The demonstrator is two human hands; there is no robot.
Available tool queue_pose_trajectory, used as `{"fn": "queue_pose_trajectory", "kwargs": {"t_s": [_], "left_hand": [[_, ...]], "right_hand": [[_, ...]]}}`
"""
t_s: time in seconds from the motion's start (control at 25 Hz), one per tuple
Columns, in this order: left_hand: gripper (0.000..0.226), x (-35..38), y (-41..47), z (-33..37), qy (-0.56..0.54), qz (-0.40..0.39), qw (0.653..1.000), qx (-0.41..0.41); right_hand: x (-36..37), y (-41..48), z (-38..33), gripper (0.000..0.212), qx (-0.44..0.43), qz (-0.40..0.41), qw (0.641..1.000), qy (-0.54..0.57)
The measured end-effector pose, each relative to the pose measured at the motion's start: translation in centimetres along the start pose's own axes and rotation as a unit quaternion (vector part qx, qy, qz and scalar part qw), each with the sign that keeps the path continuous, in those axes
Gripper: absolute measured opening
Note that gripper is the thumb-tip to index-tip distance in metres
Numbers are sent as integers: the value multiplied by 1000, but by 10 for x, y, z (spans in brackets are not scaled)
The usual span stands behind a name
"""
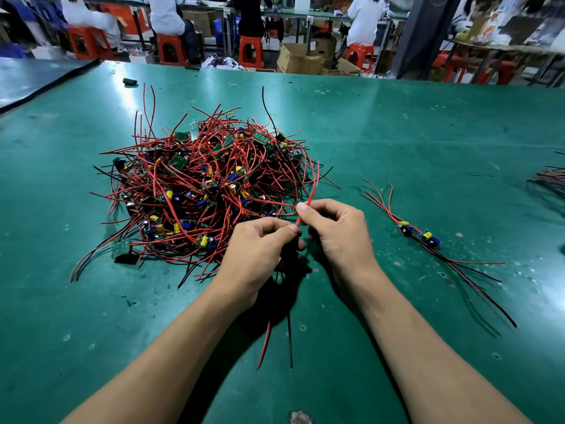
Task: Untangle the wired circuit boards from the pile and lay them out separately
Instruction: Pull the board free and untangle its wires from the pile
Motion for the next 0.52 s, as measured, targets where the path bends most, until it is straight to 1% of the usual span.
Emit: {"fn": "queue_pose_trajectory", "kwargs": {"t_s": [0.12,0.24,0.4,0.52], "left_hand": [[18,1,-1,3,26,-8,1000,1],[16,1,0,6,43,-17,999,-4],[14,0,0,5,63,-22,998,-4],[14,0,-1,5,77,-20,997,-1]], "right_hand": [[-10,5,-2,15,-18,35,999,-12],[-17,9,1,16,-11,68,998,12],[-20,10,4,17,9,102,992,70],[-24,11,4,19,36,134,982,130]]}}
Point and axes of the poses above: each hand's wrist, its own y-axis towards the middle knuckle, its own x-axis out of the palm, z = x × y, the point moved 6 cm from there along y, towards the middle knuckle, and after that the axes turned 10 degrees about -x, right-handed, at the moved point
